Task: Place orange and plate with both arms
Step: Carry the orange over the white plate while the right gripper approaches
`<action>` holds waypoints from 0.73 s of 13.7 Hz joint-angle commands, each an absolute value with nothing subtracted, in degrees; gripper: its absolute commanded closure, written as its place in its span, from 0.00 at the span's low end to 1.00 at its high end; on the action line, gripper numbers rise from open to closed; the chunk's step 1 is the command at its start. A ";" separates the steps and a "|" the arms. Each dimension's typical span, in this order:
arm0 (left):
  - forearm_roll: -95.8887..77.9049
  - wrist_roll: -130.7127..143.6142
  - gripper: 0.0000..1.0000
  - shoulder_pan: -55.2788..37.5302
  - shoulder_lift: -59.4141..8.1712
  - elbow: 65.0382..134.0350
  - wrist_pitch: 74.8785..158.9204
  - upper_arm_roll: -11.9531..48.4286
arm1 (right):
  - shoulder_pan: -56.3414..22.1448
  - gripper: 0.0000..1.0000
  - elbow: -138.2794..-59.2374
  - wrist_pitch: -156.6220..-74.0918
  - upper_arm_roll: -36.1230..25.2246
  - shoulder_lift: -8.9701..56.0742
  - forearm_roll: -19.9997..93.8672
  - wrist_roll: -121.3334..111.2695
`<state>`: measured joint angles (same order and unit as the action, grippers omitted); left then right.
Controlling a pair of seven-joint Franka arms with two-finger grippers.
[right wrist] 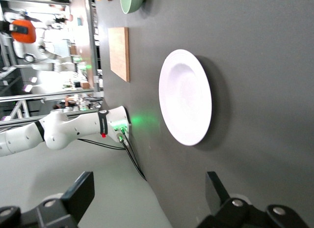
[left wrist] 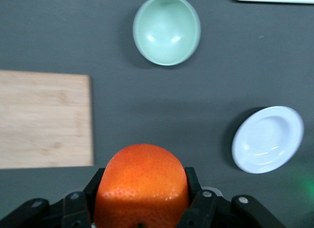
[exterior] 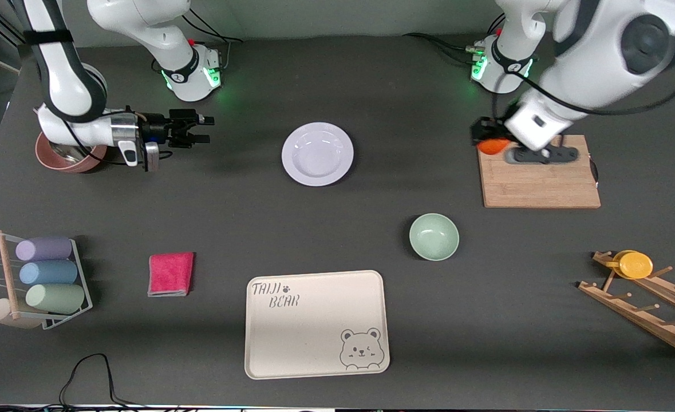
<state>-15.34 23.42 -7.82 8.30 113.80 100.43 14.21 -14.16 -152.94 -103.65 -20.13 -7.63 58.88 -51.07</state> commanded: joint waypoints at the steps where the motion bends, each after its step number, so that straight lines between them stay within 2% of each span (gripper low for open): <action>1: -15.91 37.48 1.00 -10.02 5.11 108.91 101.15 20.71 | -13.97 0.00 -152.75 -103.71 -20.74 -1.16 64.67 -59.66; 8: -11.61 65.52 1.00 -11.24 -2.53 108.72 117.30 37.68 | -14.94 0.00 -152.58 -103.62 -20.57 15.18 79.35 -79.78; 10: -4.44 73.26 1.00 -16.15 -6.48 108.63 120.66 37.97 | -16.60 0.00 -152.58 -103.27 -20.57 18.88 83.56 -83.65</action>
